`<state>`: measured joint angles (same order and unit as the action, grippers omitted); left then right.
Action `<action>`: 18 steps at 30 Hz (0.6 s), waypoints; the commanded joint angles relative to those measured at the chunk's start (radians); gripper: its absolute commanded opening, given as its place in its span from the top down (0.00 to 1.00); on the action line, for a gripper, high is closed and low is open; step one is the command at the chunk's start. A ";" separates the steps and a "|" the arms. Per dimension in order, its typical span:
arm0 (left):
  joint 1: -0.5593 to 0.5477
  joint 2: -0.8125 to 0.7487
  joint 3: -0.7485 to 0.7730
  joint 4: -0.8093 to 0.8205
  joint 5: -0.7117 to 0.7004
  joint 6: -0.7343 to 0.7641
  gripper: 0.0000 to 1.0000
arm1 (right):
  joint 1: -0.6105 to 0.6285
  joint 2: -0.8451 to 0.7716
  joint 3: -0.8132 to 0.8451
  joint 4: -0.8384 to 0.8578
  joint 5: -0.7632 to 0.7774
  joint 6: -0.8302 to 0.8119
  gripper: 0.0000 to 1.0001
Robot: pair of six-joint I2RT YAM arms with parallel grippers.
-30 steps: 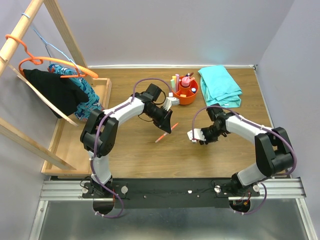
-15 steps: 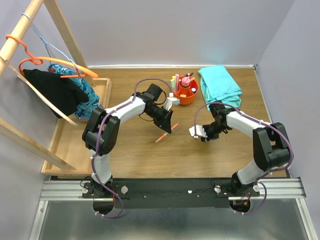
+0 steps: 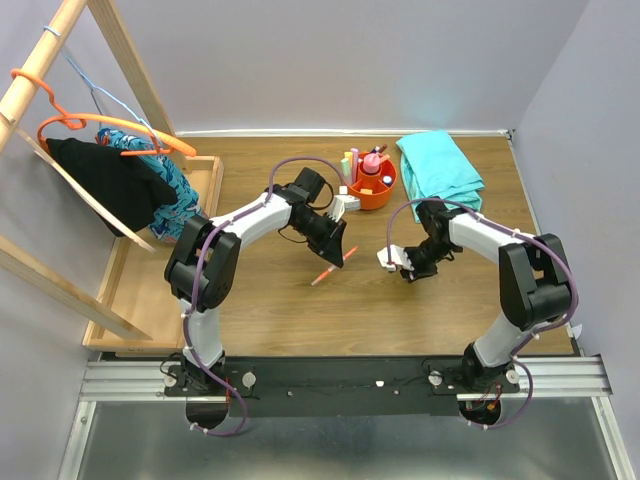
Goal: Sort the stationery into containers
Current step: Close the pen cap on the pen.
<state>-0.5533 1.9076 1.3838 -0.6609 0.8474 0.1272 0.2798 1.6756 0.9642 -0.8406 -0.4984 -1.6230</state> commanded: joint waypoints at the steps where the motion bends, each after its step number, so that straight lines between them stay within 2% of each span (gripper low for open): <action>1: -0.007 0.008 0.018 -0.006 0.008 0.002 0.98 | 0.001 0.090 -0.048 -0.017 0.049 0.009 0.81; 4: -0.007 0.007 0.014 -0.005 0.015 -0.003 0.98 | 0.004 0.078 -0.058 0.015 0.041 0.051 0.87; 8: -0.007 0.001 0.017 -0.009 0.042 -0.001 0.98 | 0.006 0.010 -0.015 -0.005 0.027 0.110 0.88; 11: -0.008 0.022 0.037 -0.057 0.126 0.041 0.98 | 0.006 -0.088 0.057 -0.049 0.032 0.132 0.88; 13: -0.017 0.113 0.145 -0.167 0.171 0.101 0.98 | 0.007 -0.163 0.100 -0.069 0.029 0.130 0.88; 14: -0.020 0.161 0.206 -0.347 0.217 0.156 0.98 | 0.006 -0.186 0.131 -0.072 0.023 0.121 0.88; 15: -0.025 0.207 0.328 -0.435 0.232 0.249 0.98 | 0.009 -0.213 0.139 -0.069 0.018 0.115 0.88; 16: -0.034 0.278 0.381 -0.518 0.248 0.300 0.98 | 0.012 -0.261 0.143 -0.049 0.020 0.114 0.88; 17: -0.039 0.295 0.414 -0.589 0.255 0.316 0.99 | 0.022 -0.289 0.149 -0.038 0.020 0.112 0.88; 18: -0.042 0.298 0.422 -0.579 0.251 0.283 1.00 | 0.031 -0.313 0.149 -0.028 0.017 0.106 0.88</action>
<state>-0.5686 2.0922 1.6722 -0.9237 0.9886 0.2676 0.2825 1.5051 1.0569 -0.8829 -0.4763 -1.5150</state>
